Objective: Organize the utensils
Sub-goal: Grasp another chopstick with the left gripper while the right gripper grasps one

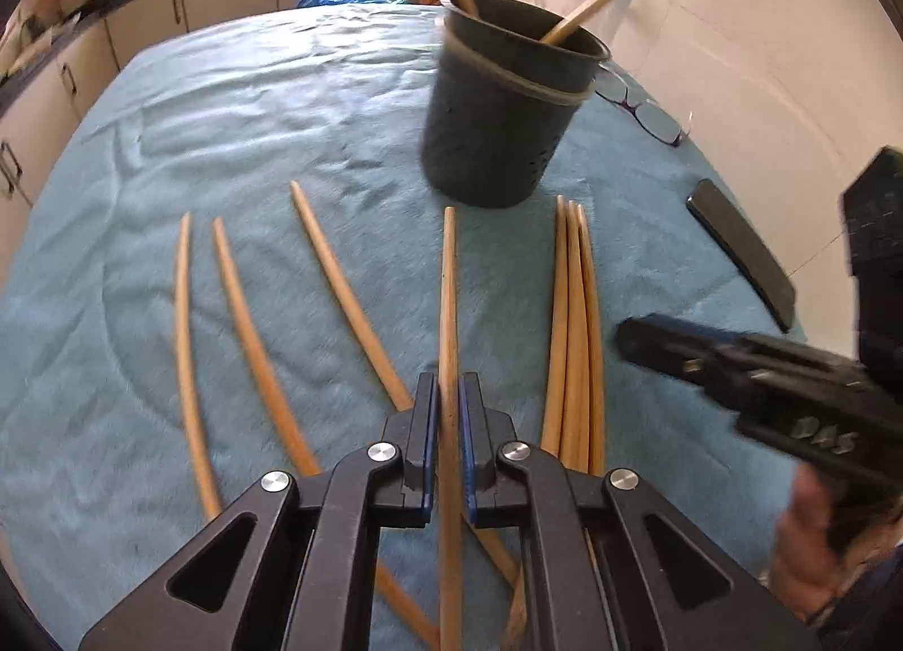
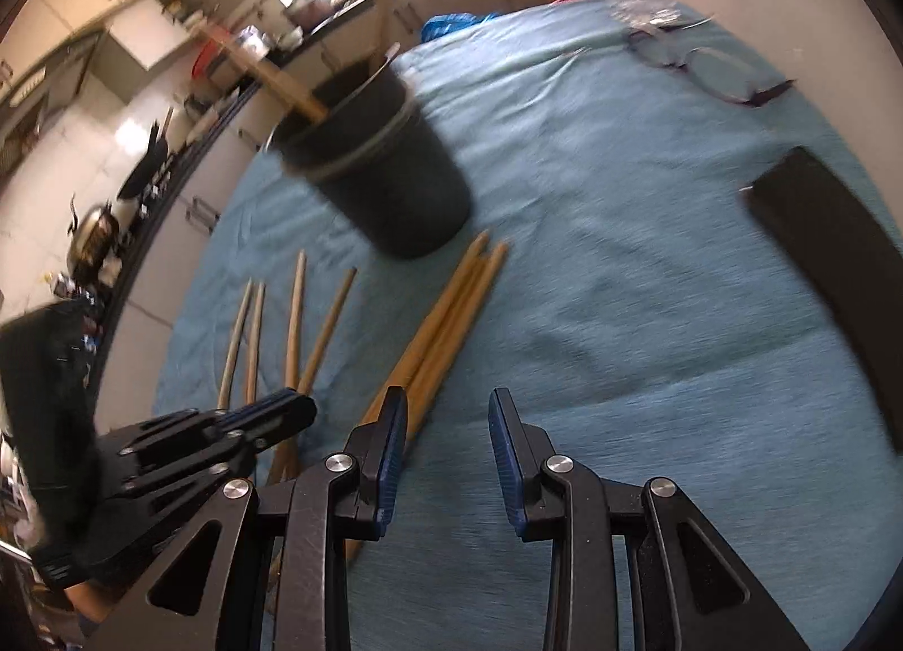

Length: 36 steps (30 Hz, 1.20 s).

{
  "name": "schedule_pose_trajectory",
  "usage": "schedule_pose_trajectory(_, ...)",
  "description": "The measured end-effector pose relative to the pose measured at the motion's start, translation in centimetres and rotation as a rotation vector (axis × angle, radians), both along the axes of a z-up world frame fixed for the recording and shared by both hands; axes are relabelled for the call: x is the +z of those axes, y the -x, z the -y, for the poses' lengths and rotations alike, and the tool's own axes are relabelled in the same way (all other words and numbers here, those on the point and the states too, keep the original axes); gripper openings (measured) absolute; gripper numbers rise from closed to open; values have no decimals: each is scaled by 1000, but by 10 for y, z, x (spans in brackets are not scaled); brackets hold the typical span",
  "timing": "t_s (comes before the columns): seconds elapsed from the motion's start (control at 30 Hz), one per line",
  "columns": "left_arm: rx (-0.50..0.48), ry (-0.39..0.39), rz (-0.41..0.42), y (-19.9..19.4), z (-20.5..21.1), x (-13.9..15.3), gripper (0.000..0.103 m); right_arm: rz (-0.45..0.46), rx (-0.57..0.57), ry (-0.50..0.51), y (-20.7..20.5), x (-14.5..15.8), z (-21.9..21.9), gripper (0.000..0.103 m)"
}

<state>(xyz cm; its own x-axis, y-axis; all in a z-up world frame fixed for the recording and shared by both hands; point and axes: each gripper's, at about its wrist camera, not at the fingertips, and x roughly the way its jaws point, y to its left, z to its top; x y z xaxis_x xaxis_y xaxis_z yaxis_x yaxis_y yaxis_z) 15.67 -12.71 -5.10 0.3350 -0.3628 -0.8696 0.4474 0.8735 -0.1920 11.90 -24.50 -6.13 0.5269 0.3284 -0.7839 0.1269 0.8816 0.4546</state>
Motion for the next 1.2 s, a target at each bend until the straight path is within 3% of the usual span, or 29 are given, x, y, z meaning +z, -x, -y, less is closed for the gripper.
schedule_pose_trajectory(0.2,14,30,-34,3,-17,-7,7,-17,63,117,-8,-6,-35,30)
schedule_pose_trajectory(0.23,13,31,-33,4,-16,-7,7,-24,61,126,-8,-6,-34,21)
schedule_pose_trajectory(0.3,9,28,-32,5,-14,-6,7,-40,61,153,-7,-6,-30,14)
schedule_pose_trajectory(0.5,5,31,-41,-3,-6,-8,7,-93,-17,229,7,-6,6,12)
schedule_pose_trajectory(0.67,9,59,-80,-21,0,-9,7,-129,-39,225,11,-4,27,13)
schedule_pose_trajectory(0.73,17,62,-90,-27,2,-8,7,-141,-43,208,5,-4,32,18)
schedule_pose_trajectory(0.97,12,40,-66,-33,9,-8,7,-168,-23,254,-27,-4,26,24)
schedule_pose_trajectory(1.0,13,35,-60,-32,10,-8,7,-172,-25,255,-29,-4,24,24)
schedule_pose_trajectory(1.1,7,49,-54,-29,9,-7,6,-179,-26,275,-32,-3,22,9)
schedule_pose_trajectory(1.2,-2,106,-44,-21,1,2,6,-152,-30,201,-26,-2,27,8)
